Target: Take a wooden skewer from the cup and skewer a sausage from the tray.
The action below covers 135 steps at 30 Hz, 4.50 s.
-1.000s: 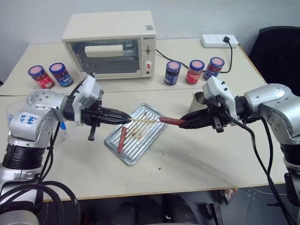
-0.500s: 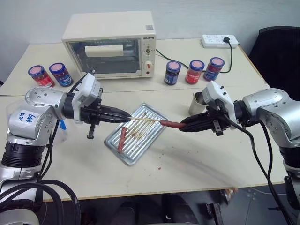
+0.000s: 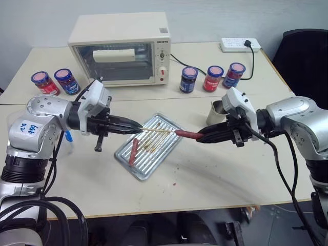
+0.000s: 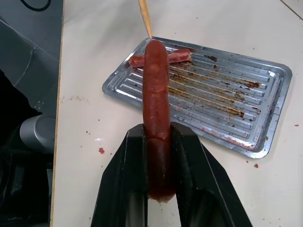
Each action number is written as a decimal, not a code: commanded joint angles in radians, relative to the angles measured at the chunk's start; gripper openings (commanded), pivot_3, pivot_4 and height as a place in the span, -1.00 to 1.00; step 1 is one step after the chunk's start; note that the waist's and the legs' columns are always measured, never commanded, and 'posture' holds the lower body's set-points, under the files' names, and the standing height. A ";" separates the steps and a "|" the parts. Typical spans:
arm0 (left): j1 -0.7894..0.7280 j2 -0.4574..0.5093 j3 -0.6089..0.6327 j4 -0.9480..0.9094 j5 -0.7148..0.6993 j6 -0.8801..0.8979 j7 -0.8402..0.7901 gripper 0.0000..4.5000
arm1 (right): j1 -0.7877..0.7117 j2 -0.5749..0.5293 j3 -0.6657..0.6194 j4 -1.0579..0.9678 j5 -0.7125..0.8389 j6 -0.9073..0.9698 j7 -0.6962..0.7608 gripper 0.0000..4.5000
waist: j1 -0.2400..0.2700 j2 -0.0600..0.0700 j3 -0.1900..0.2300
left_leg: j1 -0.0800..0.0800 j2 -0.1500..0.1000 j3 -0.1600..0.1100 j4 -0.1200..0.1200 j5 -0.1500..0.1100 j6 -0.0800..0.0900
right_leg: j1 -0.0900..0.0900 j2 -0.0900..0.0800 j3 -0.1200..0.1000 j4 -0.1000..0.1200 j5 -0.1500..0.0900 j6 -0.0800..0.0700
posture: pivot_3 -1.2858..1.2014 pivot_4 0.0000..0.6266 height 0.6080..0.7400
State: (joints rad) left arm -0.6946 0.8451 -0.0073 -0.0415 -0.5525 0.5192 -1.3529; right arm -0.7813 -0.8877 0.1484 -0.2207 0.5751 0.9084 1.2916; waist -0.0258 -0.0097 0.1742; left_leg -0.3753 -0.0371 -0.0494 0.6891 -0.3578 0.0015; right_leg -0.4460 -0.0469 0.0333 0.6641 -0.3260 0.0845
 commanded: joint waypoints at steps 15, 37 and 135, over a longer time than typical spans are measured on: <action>-0.010 -0.012 0.016 -0.018 0.000 -0.017 0.010 -1.00 | -0.045 -0.001 -0.039 -0.014 0.053 0.031 -0.022 -0.83 | 0.000 0.000 0.000 | 0.000 0.000 0.000 0.001 0.000 0.000 | 0.000 0.000 0.000 0.000 0.000 0.000 | 0.03 -0.52 1.00; -0.037 -0.004 0.020 0.007 0.010 -0.023 -0.007 -1.00 | -0.009 -0.006 -0.028 -0.033 0.055 0.011 -0.030 -0.83 | 0.000 0.000 0.000 | 0.000 0.000 0.000 0.001 0.000 0.000 | 0.000 0.000 0.000 0.000 0.000 0.000 | 0.03 -0.52 1.00; 0.780 -0.222 0.973 -0.436 0.027 0.313 1.116 0.01 | -0.070 0.200 -0.084 -0.074 0.046 -0.054 -0.271 1.00 | 0.021 -0.002 -0.001 | 0.001 0.000 -0.001 -0.001 -0.002 0.000 | 0.001 0.000 0.000 -0.003 0.000 0.000 | 0.03 -0.52 1.00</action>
State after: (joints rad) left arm 0.0684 0.5953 0.8812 -0.4142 -0.4883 0.8134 -0.2200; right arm -0.8419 -0.6639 0.1017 -0.2529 0.6113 0.8702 1.0162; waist -0.0047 -0.0120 0.1728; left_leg -0.3748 -0.0369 -0.0505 0.6878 -0.3594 0.0013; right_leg -0.4451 -0.0468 0.0337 0.6610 -0.3260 0.0844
